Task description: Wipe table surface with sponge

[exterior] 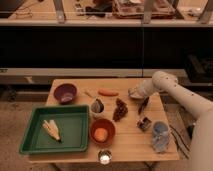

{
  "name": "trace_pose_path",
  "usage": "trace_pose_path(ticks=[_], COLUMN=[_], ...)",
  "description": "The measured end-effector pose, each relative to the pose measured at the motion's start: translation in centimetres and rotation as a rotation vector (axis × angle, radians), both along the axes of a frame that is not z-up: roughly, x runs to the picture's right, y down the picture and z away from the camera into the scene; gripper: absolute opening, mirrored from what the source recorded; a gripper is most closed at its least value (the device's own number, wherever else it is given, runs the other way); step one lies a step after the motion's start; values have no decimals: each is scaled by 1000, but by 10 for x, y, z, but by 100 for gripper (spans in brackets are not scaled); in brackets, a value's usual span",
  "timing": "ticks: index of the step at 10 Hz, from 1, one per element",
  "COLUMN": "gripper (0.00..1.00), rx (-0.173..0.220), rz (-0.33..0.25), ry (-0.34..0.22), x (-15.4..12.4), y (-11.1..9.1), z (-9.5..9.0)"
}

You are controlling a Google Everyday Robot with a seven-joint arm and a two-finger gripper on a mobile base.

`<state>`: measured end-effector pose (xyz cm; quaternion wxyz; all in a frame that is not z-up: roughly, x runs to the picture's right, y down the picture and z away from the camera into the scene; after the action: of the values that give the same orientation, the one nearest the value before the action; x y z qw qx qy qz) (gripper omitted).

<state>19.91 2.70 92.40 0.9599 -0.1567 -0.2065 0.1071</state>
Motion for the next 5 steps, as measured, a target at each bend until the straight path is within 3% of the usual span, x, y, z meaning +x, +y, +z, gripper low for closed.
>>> trace_pose_path(ticks=[2,5], gripper=[0,0], rx=[-6,-4], rz=[18,17], ry=[53,86], x=[18,18], y=[-9,-35], z=[11,49])
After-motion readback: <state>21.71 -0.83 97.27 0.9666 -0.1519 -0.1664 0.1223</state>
